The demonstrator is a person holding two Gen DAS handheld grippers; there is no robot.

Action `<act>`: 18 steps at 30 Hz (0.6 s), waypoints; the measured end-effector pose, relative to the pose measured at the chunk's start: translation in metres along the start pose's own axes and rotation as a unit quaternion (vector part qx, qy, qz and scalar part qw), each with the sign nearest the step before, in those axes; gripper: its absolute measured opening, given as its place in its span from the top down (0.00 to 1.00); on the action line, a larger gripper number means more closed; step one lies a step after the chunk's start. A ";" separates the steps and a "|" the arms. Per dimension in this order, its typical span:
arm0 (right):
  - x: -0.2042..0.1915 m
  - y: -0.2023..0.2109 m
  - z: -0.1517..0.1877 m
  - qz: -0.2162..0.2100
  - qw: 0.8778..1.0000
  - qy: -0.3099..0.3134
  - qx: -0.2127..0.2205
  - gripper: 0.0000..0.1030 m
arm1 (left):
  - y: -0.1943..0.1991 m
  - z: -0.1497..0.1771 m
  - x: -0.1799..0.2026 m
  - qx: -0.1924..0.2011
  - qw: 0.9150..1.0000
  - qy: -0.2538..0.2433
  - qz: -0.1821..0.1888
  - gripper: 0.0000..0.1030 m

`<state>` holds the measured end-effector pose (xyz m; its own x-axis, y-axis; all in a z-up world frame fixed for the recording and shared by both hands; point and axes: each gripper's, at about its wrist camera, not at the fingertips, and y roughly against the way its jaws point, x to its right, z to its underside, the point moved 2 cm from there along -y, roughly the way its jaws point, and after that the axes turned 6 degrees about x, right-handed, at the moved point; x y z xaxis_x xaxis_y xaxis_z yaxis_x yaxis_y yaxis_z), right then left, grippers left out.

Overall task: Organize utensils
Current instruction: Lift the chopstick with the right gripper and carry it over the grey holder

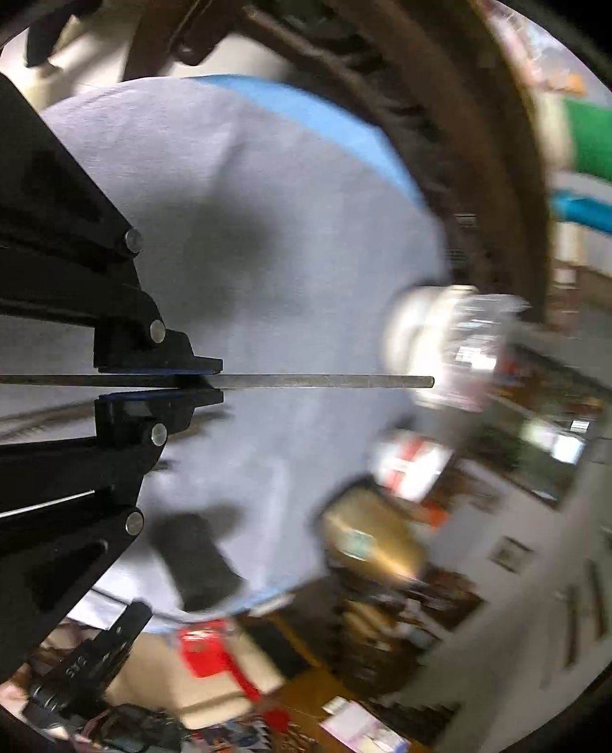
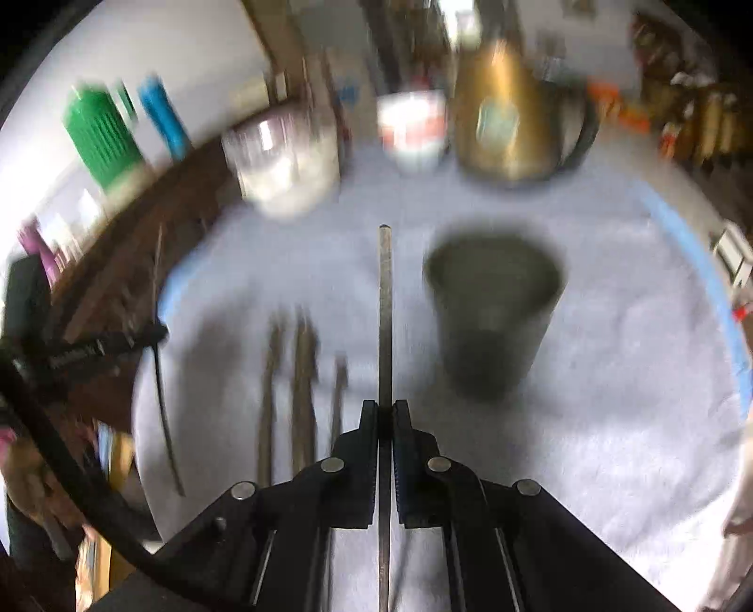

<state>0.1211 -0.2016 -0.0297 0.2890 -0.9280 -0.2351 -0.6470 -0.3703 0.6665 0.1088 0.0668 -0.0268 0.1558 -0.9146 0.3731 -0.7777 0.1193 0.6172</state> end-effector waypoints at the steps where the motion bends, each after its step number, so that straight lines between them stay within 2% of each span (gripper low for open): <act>1: 0.002 0.011 -0.001 0.011 1.000 -0.003 0.028 0.94 | 0.005 0.000 0.005 0.037 0.999 -0.009 -0.006 0.95; 3: 0.008 0.038 -0.004 0.035 0.993 -0.010 0.113 0.94 | 0.012 0.004 0.008 0.098 0.995 -0.024 -0.012 0.95; 7: 0.014 0.045 0.004 0.094 0.976 -0.003 0.195 0.94 | 0.005 0.011 0.015 0.175 0.982 -0.050 -0.045 0.95; 10: 0.015 0.037 0.014 0.124 0.969 0.005 0.213 0.94 | -0.005 0.024 0.014 0.195 0.976 -0.071 -0.070 0.95; 12: 0.014 0.040 0.020 0.140 0.963 0.017 0.228 0.94 | -0.024 0.033 0.005 0.183 0.977 -0.074 -0.079 0.95; 13: 0.021 0.047 0.025 0.140 0.963 0.017 0.231 0.94 | -0.027 0.036 0.003 0.179 0.977 -0.075 -0.083 0.95; 15: 0.020 0.061 0.029 0.134 0.963 0.015 0.233 0.94 | -0.020 0.043 -0.001 0.197 0.973 -0.082 -0.092 0.94; 18: 0.011 0.074 0.036 0.127 0.963 0.022 0.237 0.94 | -0.003 0.046 -0.004 0.195 0.974 -0.084 -0.082 0.93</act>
<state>0.0508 -0.2404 -0.0080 0.1016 -0.9924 -0.0698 -0.9473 -0.1180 0.2980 0.0826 0.0521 -0.0614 0.2214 -0.9633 0.1520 -0.9281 -0.1602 0.3361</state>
